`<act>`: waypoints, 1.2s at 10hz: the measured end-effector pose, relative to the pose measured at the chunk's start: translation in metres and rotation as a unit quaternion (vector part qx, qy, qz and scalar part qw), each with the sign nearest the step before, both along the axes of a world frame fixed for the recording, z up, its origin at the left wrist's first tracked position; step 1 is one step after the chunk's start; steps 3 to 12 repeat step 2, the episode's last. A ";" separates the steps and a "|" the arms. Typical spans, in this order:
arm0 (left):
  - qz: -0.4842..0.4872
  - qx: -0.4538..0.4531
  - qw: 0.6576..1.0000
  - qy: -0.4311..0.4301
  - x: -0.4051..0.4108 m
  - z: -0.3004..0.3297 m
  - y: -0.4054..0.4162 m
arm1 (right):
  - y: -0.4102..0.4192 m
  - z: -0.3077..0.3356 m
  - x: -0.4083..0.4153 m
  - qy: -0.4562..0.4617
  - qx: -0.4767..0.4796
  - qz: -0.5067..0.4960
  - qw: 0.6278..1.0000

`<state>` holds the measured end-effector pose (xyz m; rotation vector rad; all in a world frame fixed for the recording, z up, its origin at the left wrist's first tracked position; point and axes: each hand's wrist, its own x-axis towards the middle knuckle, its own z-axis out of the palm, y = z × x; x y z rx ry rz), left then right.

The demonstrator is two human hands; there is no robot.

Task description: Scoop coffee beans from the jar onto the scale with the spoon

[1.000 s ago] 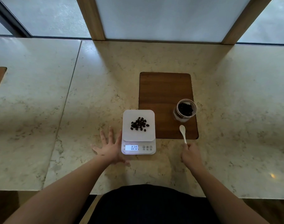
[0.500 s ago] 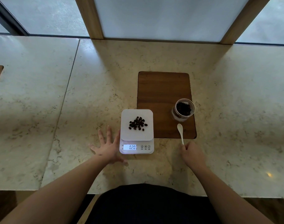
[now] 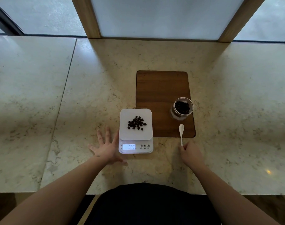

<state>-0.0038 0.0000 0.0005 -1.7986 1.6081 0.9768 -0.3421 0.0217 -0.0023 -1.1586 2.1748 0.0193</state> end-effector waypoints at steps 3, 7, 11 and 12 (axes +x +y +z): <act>0.050 -0.051 0.996 0.050 -0.004 0.005 0.001 | -0.001 0.014 0.021 -0.055 -0.084 -0.015 0.995; 0.050 -0.051 0.996 0.050 -0.004 0.005 0.001 | -0.001 0.014 0.021 -0.055 -0.084 -0.015 0.995; 0.050 -0.051 0.996 0.050 -0.004 0.005 0.001 | -0.001 0.014 0.021 -0.055 -0.084 -0.015 0.995; 0.050 -0.051 0.996 0.050 -0.004 0.005 0.001 | -0.001 0.014 0.021 -0.055 -0.084 -0.015 0.995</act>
